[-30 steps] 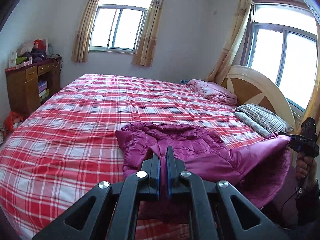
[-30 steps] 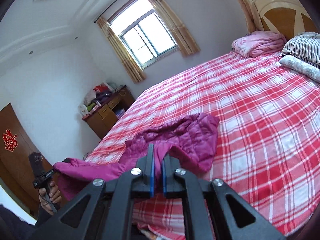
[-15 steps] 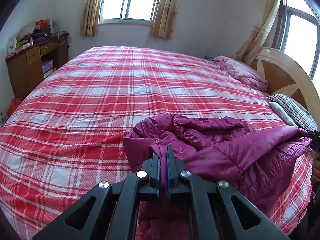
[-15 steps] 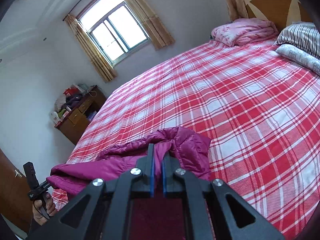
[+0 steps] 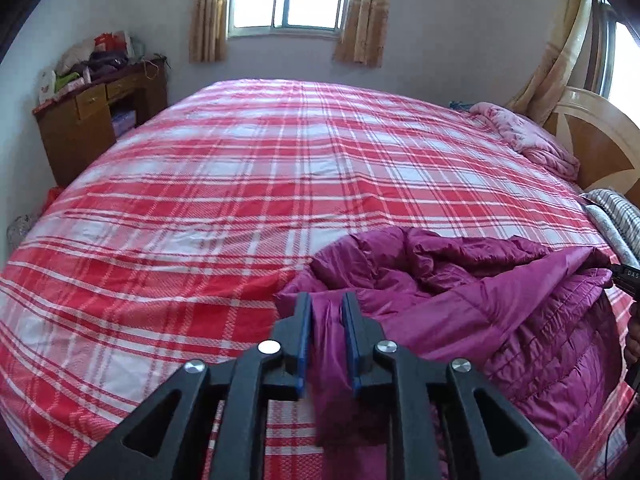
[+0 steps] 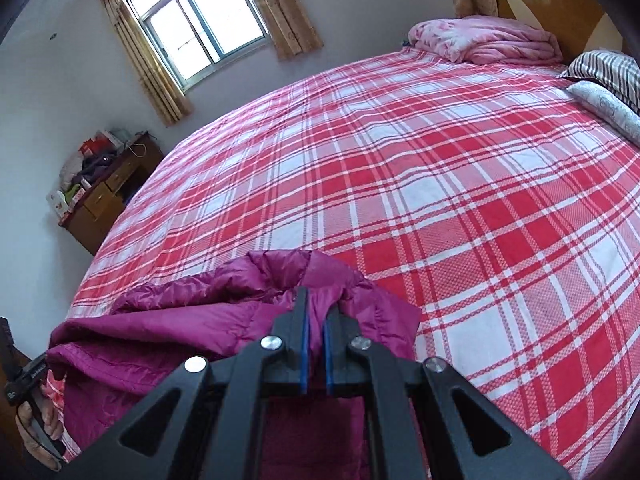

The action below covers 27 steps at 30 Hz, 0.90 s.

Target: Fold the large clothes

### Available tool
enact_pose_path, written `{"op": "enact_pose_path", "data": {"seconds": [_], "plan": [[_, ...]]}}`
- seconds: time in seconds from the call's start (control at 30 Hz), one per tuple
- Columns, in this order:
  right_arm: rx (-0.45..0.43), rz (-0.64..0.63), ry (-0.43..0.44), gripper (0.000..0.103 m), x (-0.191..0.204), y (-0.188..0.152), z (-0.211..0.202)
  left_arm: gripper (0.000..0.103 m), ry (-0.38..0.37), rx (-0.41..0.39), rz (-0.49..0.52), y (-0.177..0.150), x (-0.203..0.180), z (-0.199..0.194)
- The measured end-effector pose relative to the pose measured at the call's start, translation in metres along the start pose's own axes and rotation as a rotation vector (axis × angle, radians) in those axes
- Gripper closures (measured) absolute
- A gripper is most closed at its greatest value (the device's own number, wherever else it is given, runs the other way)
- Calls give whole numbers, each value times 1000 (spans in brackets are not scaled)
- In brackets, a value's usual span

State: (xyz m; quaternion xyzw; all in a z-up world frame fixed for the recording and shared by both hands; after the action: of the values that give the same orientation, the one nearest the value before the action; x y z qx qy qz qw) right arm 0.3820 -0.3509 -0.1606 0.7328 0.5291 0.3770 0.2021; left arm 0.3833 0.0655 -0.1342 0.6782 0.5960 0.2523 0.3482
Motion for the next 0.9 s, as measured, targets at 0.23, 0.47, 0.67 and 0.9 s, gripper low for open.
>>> {"op": "enact_pose_path", "data": {"seconds": [0.23,0.47,0.67,0.9], "plan": [[-11,-59,-90,87,4,4,19,35,251,-225,155,30,-20,-36],[-135,-93,-126,16,41,14,-20,29,261,-230,318,19,-101,0],[-65,-309,-12,17,126,-44,-7,29,337,-196,356,9,-129,41],[11,-288,-80,21,107,-51,52,29,401,-54,248,10,-97,101]]}}
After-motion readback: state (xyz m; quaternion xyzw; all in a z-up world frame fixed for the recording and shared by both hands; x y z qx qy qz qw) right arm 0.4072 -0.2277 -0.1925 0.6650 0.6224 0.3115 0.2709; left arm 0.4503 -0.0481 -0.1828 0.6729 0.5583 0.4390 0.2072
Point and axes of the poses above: each gripper's, at about its wrist camera, not at the fingertips, and z roughly the way its jaws point, x to its left, y to its top, the point moved 7 cm from there along z, roughly the way its jaws point, and after that the axes turned 3 degrees about -x, right-handed, at the moved point
